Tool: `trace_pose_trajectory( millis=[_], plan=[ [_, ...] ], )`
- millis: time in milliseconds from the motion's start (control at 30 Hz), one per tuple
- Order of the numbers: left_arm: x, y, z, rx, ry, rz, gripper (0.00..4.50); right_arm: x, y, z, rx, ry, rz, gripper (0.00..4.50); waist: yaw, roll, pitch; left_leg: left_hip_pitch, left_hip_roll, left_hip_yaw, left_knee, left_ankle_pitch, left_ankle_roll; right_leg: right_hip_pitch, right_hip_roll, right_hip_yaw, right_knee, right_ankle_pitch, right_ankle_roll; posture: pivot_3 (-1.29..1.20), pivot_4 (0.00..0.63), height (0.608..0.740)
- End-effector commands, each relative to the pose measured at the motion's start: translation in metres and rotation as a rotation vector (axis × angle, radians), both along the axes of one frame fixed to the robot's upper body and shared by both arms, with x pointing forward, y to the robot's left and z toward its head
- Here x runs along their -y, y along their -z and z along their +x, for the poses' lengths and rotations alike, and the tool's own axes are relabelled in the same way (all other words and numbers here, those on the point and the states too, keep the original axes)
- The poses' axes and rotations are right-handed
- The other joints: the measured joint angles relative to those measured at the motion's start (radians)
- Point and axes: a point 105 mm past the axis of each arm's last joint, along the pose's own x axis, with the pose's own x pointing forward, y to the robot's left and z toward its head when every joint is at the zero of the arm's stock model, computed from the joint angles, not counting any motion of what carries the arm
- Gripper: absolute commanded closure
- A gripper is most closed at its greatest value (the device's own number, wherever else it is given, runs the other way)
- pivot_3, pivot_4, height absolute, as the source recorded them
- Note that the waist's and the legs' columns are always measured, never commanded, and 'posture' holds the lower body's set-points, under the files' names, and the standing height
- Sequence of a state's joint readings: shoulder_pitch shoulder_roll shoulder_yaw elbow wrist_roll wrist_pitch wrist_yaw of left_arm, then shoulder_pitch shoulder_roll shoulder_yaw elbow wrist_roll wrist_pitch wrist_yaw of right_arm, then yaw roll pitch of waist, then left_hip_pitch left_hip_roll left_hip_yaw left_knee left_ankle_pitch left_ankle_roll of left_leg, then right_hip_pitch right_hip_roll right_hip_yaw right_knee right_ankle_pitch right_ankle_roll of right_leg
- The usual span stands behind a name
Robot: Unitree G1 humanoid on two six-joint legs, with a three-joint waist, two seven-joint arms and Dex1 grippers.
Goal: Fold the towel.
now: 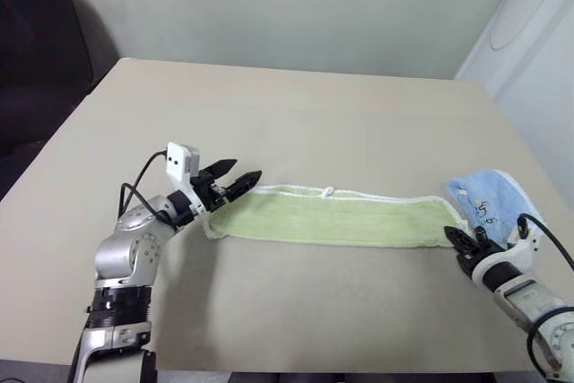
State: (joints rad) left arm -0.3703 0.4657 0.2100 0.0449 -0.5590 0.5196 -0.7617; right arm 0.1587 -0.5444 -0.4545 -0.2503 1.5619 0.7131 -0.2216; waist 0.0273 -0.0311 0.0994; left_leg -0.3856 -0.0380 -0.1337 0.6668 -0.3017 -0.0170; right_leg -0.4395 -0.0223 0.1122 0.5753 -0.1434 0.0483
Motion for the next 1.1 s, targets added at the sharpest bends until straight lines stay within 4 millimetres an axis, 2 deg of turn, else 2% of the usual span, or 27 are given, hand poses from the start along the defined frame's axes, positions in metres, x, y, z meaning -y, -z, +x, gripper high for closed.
trace_pose_trajectory(
  millis=[33, 67, 233, 367, 467, 533, 633, 767, 867, 1100],
  plan=[
    [0.004, -0.013, 0.003, 0.058, 0.012, -0.005, 0.0, 0.002, -0.031, 0.005, 0.099, -0.078, -0.202, 4.48, 0.0, 0.001, 0.0, 0.0, 0.0, 0.0, 0.0, 0.0, 0.0, 0.0, 0.0, 0.0, 0.0, -0.001, 0.001, 0.0, 0.15, 0.74],
    [0.005, -0.014, 0.003, 0.058, 0.013, -0.006, 0.0, 0.002, -0.034, 0.006, 0.11, -0.096, -0.243, 4.48, -0.001, 0.001, 0.0, 0.0, 0.0, 0.0, 0.0, 0.0, 0.0, 0.0, 0.0, 0.0, 0.0, -0.004, 0.006, 0.0, 0.15, 0.74],
    [0.004, -0.014, 0.004, 0.059, 0.012, -0.006, 0.0, 0.004, -0.057, 0.009, 0.163, -0.199, -0.478, 4.48, 0.0, 0.003, 0.001, 0.0, 0.0, 0.0, 0.0, 0.0, 0.0, 0.0, 0.0, 0.0, 0.0, -0.004, 0.006, 0.0, 0.15, 0.74],
    [0.004, -0.013, 0.004, 0.054, 0.01, -0.008, 0.0, 0.013, -0.063, 0.007, 0.136, -0.27, -0.682, 4.48, 0.0, 0.003, 0.002, 0.0, 0.0, 0.0, 0.0, 0.0, 0.0, 0.0, 0.0, 0.0, 0.0, -0.003, 0.006, 0.0, 0.15, 0.74],
    [0.006, -0.011, 0.004, 0.052, 0.013, -0.011, 0.0, 0.011, -0.072, 0.008, 0.155, -0.339, -0.78, 4.48, 0.0, 0.003, 0.002, 0.0, 0.0, 0.0, 0.0, 0.0, 0.0, 0.0, 0.0, 0.0, 0.0, -0.003, 0.006, 0.0, 0.15, 0.74],
    [0.008, -0.011, 0.004, 0.051, 0.016, -0.011, 0.0, -0.001, -0.082, 0.011, 0.192, -0.403, -0.815, 4.48, -0.001, 0.004, 0.002, 0.0, 0.0, 0.0, 0.0, 0.0, 0.0, 0.0, 0.0, 0.0, 0.0, -0.004, 0.006, 0.0, 0.15, 0.74],
    [0.008, -0.011, 0.005, 0.051, 0.017, -0.013, 0.0, -0.032, -0.091, 0.013, 0.255, -0.534, -0.857, 4.48, -0.003, 0.008, 0.005, 0.001, 0.0, 0.002, 0.0, 0.001, 0.0, 0.0, 0.0, 0.0, 0.0, -0.004, 0.008, 0.0, 0.15, 0.74],
    [0.009, -0.012, 0.006, 0.056, 0.017, -0.014, 0.0, -0.073, -0.095, 0.011, 0.319, -0.685, -0.817, 4.48, -0.006, 0.009, 0.006, 0.001, 0.001, 0.001, 0.0, 0.004, 0.0, 0.001, 0.001, 0.0, 0.0, -0.004, 0.009, 0.0, 0.15, 0.74],
    [0.01, -0.013, 0.006, 0.059, 0.017, -0.017, 0.0, -0.096, -0.089, 0.01, 0.323, -0.774, -0.799, 4.48, -0.006, 0.009, 0.007, 0.001, 0.001, 0.001, 0.0, 0.006, 0.001, 0.001, 0.001, 0.0, 0.0, -0.004, 0.009, 0.0, 0.15, 0.74],
    [0.013, -0.015, 0.007, 0.07, 0.017, -0.026, 0.0, -0.144, -0.056, 0.019, 0.267, -0.935, -0.773, 4.48, -0.003, 0.009, 0.007, 0.001, 0.0, 0.001, 0.001, 0.01, 0.008, 0.002, 0.001, 0.0, 0.0, 0.0, 0.012, 0.0, 0.15, 0.74]
  ],
)
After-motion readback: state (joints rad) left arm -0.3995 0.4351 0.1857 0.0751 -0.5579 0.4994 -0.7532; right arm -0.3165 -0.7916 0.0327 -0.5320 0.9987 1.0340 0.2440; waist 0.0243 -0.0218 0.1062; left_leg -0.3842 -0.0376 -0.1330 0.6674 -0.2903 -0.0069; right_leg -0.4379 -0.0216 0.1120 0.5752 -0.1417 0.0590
